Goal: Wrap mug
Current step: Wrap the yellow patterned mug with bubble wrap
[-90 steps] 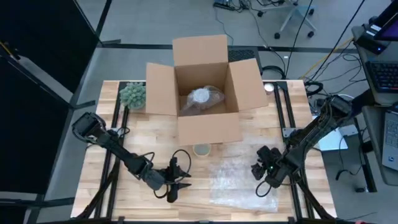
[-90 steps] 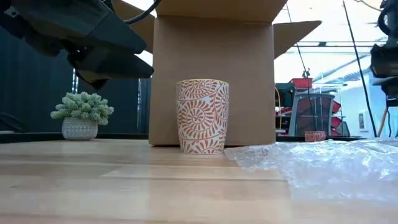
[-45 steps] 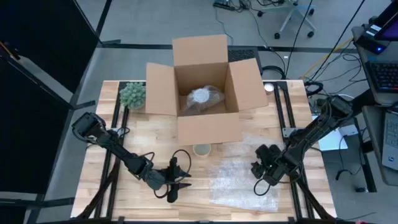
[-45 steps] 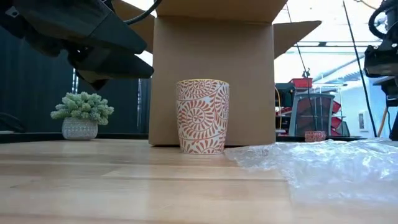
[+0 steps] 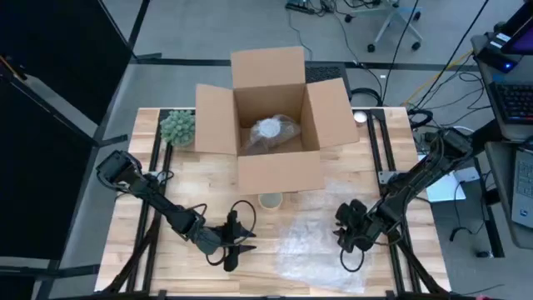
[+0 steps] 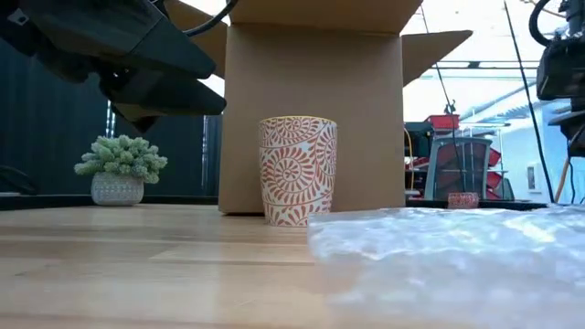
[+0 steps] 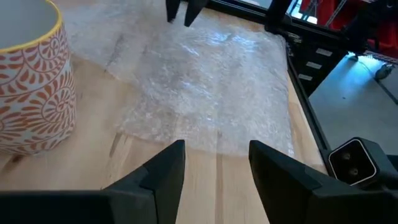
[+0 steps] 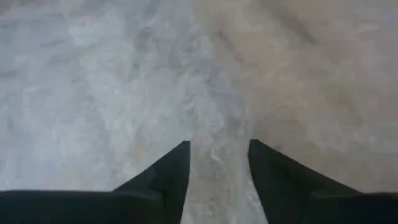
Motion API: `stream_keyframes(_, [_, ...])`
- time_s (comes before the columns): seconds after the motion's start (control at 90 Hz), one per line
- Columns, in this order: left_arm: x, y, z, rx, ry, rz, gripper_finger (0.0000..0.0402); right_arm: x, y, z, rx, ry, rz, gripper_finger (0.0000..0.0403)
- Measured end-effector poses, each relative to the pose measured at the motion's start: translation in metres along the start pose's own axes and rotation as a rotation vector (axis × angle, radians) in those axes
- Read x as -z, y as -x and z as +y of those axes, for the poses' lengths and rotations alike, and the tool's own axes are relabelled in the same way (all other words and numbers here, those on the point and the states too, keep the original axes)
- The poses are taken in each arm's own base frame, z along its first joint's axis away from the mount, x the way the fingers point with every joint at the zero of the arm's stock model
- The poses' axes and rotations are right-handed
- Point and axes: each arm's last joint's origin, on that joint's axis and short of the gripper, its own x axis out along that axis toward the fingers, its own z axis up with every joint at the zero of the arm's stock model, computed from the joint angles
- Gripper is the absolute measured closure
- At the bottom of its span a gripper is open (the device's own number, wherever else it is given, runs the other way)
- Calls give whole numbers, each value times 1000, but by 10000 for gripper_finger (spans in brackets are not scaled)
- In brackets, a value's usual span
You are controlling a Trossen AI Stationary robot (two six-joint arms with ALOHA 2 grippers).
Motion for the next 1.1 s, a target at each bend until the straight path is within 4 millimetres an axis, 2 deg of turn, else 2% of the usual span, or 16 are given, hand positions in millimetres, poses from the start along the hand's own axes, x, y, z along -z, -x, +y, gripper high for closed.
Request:
stream_keyframes(0.344, [-2,-1,-2,8,-3,0,235,3,-8,0,21,-1,53,352])
stream_keyframes(0.467, [-21,-3,-22,64,-73,-18,235,4,-14,2,19,11,50,377])
stream_keyframes(0.644, [-48,-2,-48,13,-197,11,235,5,-17,4,6,33,45,401])
stream_keyframes(0.8, [-68,-3,-57,4,-267,-16,235,5,-17,4,5,29,44,400])
stream_keyframes(0.922, [-75,-15,-62,-7,-353,-27,235,5,-17,4,4,28,44,402])
stream_keyframes(1.1, [-74,-59,-72,-30,-449,-9,235,4,-17,5,-2,28,41,402])
